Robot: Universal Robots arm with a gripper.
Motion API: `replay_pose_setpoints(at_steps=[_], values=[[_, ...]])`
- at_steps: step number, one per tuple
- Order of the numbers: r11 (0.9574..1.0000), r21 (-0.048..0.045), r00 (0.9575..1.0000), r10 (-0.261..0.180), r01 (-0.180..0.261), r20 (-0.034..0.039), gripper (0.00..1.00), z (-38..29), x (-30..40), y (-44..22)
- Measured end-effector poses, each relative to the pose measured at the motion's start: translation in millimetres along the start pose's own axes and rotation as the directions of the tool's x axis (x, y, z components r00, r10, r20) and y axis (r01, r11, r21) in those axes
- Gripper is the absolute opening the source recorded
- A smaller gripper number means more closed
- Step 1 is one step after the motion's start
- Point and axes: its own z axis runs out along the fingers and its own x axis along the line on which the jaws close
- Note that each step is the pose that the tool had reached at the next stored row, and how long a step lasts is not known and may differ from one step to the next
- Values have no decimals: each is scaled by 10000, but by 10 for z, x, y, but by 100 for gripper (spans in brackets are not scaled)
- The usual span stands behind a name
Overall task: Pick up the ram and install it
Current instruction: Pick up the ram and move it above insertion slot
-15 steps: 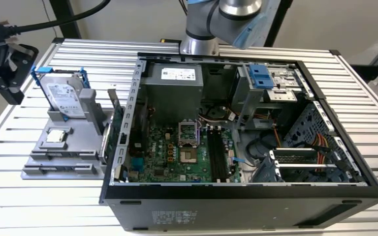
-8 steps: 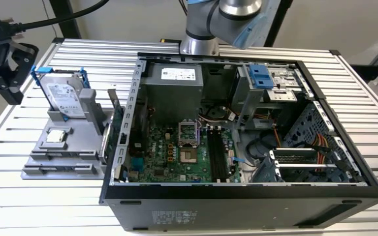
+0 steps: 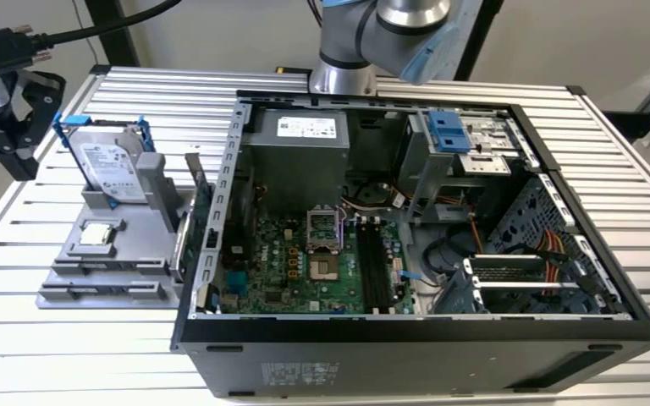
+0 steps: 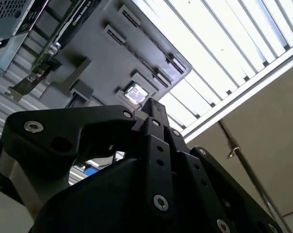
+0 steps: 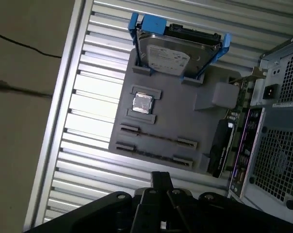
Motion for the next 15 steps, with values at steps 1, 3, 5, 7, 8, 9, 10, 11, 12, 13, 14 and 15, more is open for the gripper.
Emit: replay_pose_setpoints(at_steps=[1, 3, 5, 7, 8, 9, 10, 11, 12, 13, 14, 15], values=[[9999, 1, 9999, -102, 102, -6, 0, 0, 0, 0], [9995, 5, 9995, -309, 309, -17, 0, 0, 0, 0], [9986, 8, 9986, -536, 536, -29, 0, 0, 0, 0], [9971, 10, 9971, -755, 755, -41, 0, 0, 0, 0], [9962, 11, 9962, -875, 875, -48, 0, 0, 0, 0], [9951, 13, 9951, -985, 985, -54, 0, 0, 0, 0], [9941, 14, 9941, -1086, 1086, -60, 0, 0, 0, 0], [9929, 15, 9929, -1191, 1191, -66, 0, 0, 0, 0], [9916, 17, 9915, -1296, 1296, -72, 0, 0, 0, 0], [9901, 18, 9900, -1406, 1406, -79, 0, 0, 0, 0], [9885, 20, 9884, -1513, 1514, -85, 0, 0, 0, 0], [9869, 21, 9869, -1611, 1611, -91, 0, 0, 0, 0]])
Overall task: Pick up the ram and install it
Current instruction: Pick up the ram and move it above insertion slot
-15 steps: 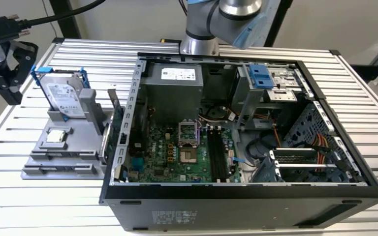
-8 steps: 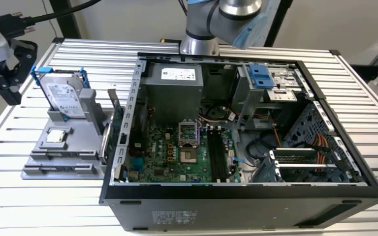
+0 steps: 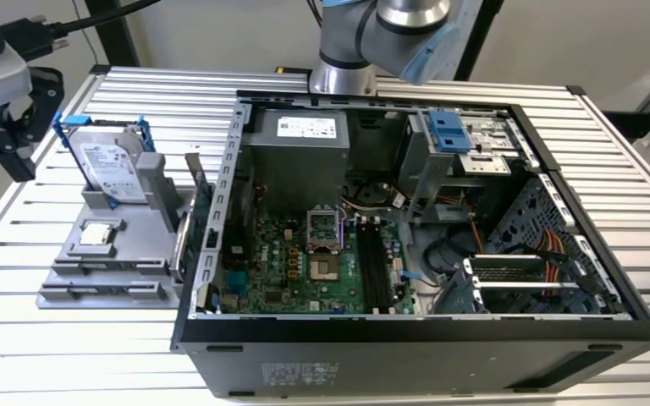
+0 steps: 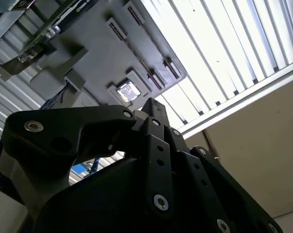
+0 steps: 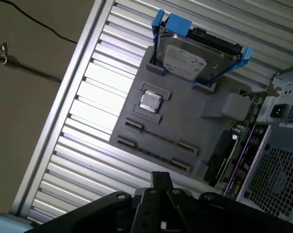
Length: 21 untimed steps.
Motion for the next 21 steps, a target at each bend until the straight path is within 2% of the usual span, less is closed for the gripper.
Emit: replay_pose_setpoints(at_steps=[7, 15, 18, 21], values=[[9984, 47, 9984, -570, 570, -48, 0, 0, 0, 0], [9940, 141, 9941, -1078, 1080, -123, 0, 0, 0, 0], [9911, 167, 9912, -1319, 1321, -139, 0, 0, 0, 0], [9850, 173, 9851, -1712, 1715, -157, 0, 0, 0, 1]])
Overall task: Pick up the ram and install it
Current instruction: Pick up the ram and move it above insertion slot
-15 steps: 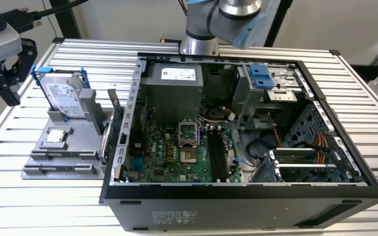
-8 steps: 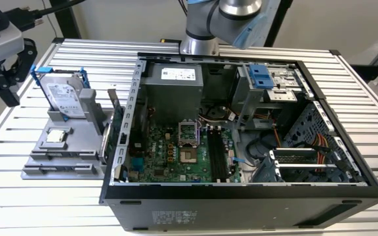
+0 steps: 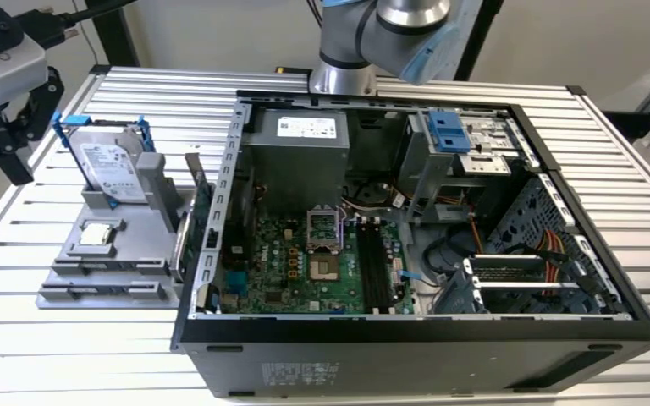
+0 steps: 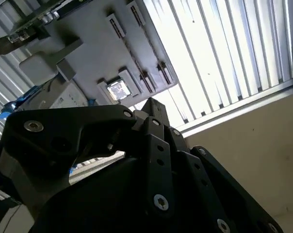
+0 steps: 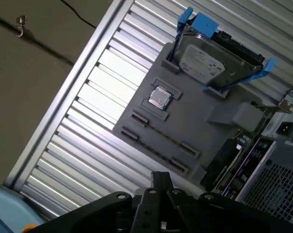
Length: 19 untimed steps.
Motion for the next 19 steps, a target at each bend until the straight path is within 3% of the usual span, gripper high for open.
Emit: replay_pose_setpoints(at_steps=[5, 9, 14, 19], values=[[9959, 18, 9959, -904, 904, -33, 0, 0, 0, 0], [9867, 38, 9867, -1623, 1623, -50, 0, 0, 0, 0], [9704, 56, 9704, -2414, 2414, -73, 0, 0, 0, 1], [9468, 63, 9467, -3218, 3219, -108, 0, 0, 0, 0]])
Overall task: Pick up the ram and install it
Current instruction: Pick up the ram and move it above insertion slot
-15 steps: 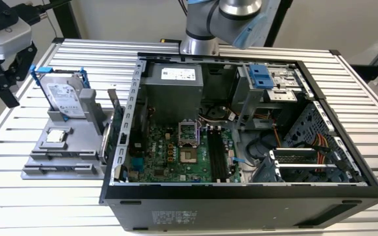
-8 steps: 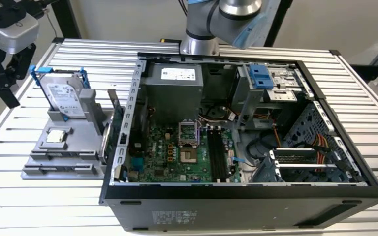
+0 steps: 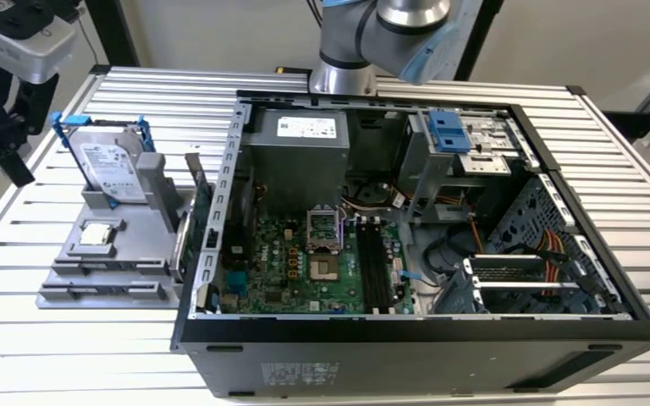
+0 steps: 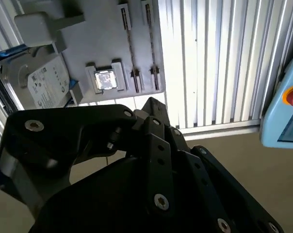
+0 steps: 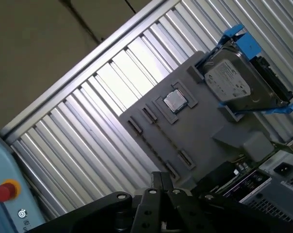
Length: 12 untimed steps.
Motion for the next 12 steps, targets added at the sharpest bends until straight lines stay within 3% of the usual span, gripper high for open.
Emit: replay_pose_setpoints(at_steps=[5, 12], values=[[9974, 12, 9974, -719, 719, -26, 0, 0, 0, 0], [9868, 24, 9868, -1618, 1618, -59, 0, 0, 0, 0]])
